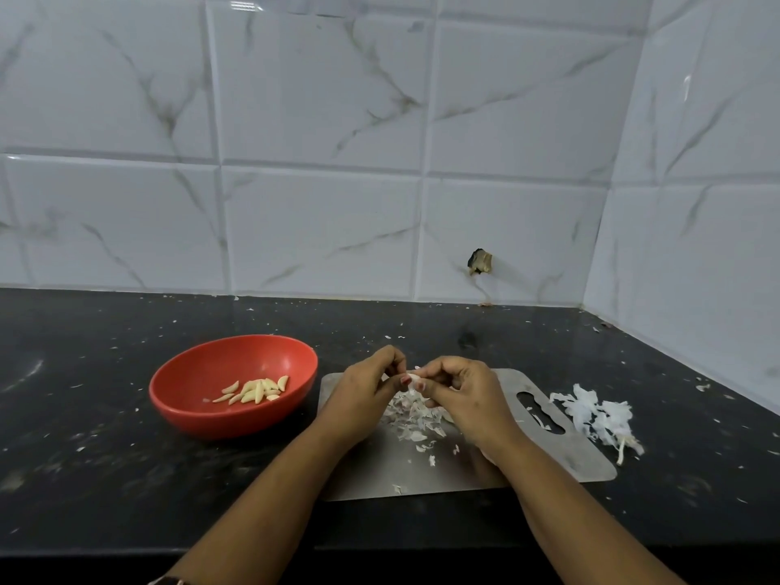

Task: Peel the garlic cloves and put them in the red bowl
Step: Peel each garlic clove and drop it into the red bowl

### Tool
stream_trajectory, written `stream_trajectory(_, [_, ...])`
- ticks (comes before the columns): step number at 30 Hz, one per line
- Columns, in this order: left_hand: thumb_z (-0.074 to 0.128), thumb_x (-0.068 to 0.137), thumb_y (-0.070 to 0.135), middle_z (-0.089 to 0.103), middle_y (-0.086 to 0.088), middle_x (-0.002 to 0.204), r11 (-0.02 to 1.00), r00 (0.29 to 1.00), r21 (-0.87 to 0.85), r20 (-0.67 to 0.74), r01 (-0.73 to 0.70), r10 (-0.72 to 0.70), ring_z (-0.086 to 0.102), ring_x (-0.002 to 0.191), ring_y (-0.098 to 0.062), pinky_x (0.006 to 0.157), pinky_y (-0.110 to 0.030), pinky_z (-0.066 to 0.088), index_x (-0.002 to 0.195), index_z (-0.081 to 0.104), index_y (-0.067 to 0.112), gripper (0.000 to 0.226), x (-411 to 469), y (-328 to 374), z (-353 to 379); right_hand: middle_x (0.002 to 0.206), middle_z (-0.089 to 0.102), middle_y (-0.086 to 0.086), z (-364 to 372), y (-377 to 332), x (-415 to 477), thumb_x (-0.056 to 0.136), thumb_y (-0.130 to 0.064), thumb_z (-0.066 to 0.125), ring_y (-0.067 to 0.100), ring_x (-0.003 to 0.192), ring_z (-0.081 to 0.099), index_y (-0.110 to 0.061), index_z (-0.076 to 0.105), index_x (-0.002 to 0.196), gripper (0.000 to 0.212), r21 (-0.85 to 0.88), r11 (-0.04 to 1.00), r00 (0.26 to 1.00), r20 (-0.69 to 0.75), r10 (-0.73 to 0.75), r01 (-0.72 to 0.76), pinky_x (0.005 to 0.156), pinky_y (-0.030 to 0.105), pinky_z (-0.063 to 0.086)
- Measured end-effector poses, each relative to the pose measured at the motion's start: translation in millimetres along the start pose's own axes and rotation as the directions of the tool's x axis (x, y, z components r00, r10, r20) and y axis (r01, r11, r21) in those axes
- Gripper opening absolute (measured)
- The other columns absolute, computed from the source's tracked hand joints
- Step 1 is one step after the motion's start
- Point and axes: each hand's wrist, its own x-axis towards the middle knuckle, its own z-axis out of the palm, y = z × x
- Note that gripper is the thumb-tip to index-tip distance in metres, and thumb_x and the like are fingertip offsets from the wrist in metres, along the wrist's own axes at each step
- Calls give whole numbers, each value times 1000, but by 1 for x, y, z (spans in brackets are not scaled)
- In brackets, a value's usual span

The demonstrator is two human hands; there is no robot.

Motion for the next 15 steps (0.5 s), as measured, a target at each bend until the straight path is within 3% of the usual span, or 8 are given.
stream_trajectory(3, [66, 88, 13, 59, 10, 71, 989, 993, -146, -114, 25, -42, 48, 53, 3, 53, -14, 37, 78, 57, 22, 17, 2, -6, 4, 84, 73, 15, 2, -2, 0, 82, -1, 73, 21, 70, 67, -13, 72, 81, 12, 61, 998, 1000, -26, 8, -7, 67, 30, 59])
stream_trajectory(6, [70, 85, 13, 62, 9, 70, 983, 981, -180, -185, 28, -62, 52, 58, 3, 53, -13, 39, 74, 59, 28, 21, 2, -7, 7, 77, 72, 13, 4, -4, -1, 83, 1, 71, 16, 65, 65, -8, 73, 85, 9, 125, 992, 999, -32, 33, -29, 64, 24, 56])
stream_trajectory(10, [73, 83, 15, 65, 12, 71, 989, 962, -147, -271, 4, -45, 58, 67, 0, 59, -12, 43, 73, 59, 33, 25, 2, -7, 9, 67, 67, 4, 6, -5, 0, 84, 0, 70, 13, 62, 62, -5, 72, 87, 6, 192, 980, 997, -29, 67, -60, 62, 21, 55])
stream_trajectory(15, [70, 85, 15, 62, 13, 69, 998, 956, -63, -293, -27, 8, 56, 64, -3, 56, -17, 42, 74, 55, 37, 29, 1, -6, 11, 66, 66, 5, 6, -6, -1, 85, -1, 69, 11, 60, 61, -5, 72, 87, 6, 245, 965, 995, -4, 98, -94, 61, 20, 53])
